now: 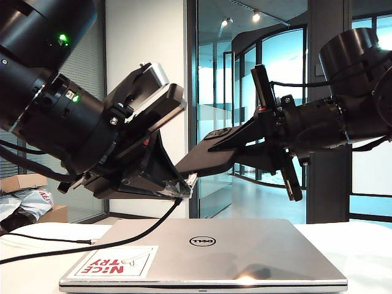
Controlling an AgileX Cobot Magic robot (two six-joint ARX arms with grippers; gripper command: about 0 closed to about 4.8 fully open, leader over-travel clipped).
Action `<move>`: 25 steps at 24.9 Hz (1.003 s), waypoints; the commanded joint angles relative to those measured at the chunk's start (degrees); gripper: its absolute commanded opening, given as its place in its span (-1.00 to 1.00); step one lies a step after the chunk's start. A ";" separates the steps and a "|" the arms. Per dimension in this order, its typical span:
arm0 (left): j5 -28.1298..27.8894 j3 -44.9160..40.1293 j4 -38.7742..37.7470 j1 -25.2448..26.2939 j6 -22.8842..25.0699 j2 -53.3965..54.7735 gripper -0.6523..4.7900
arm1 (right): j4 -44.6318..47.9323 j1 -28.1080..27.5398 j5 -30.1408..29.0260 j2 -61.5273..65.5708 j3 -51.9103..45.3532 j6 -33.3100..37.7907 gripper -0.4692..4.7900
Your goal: Pick up the charging cable and the phone, plug the charging cable into the charging port on the phone, and finally place them back on the table.
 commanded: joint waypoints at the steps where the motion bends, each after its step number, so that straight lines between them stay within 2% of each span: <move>1: 0.00 0.17 2.12 -0.02 0.24 -0.15 -0.79 | -0.81 0.28 -1.95 -0.37 0.26 -0.76 -0.84; 9: 0.00 0.17 2.16 0.02 0.24 -0.15 -0.79 | -0.26 0.33 -1.01 -0.37 0.26 -4.98 -0.84; 21: 0.00 0.17 3.19 0.02 0.22 -0.15 -0.79 | -2.47 0.35 -2.43 -0.37 0.26 -4.44 -0.84; 25: 0.00 0.17 6.19 0.04 0.22 -0.15 -0.78 | -1.44 0.39 -1.55 -0.37 0.26 -4.52 -0.84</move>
